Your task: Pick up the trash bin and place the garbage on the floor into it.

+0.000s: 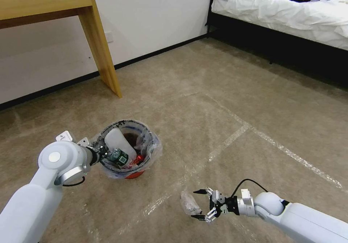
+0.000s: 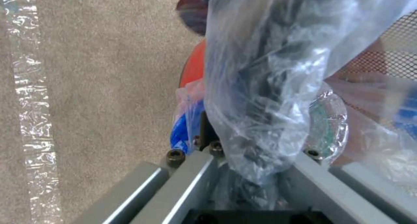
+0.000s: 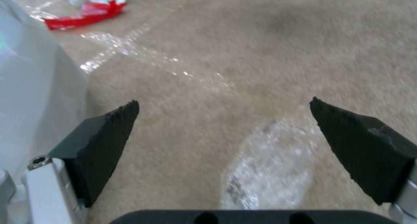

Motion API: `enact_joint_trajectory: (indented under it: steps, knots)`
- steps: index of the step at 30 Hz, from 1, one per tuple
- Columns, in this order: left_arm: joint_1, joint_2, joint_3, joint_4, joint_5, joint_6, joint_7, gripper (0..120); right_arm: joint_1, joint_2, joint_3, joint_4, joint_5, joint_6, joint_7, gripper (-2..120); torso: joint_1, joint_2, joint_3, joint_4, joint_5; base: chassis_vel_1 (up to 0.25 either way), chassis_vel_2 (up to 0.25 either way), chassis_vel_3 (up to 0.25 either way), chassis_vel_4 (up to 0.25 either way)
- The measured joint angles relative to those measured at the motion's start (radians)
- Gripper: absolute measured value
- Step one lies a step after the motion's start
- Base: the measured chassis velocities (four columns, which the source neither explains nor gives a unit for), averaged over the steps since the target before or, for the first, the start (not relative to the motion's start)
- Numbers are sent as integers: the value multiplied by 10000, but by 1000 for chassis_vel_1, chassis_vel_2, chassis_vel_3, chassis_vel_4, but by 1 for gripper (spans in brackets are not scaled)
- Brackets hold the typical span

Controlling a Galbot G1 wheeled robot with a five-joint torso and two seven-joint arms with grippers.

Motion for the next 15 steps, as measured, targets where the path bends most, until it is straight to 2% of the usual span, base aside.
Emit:
enact_joint_trajectory:
  steps: [9, 15]
  knots:
    - [-24, -178, 81, 111, 146, 38, 31, 0, -344, -175, 327, -185, -345, -199, 691, 100, 0, 0, 0, -1, 0, 0, 0, 0, 0]
    - [-15, -240, 121, 161, 257, 59, 69, 0, -661, -22, 449, -438, -670, -344, 1174, 100, 0, 0, -1, -2, 2, 0, 0, 0, 0]
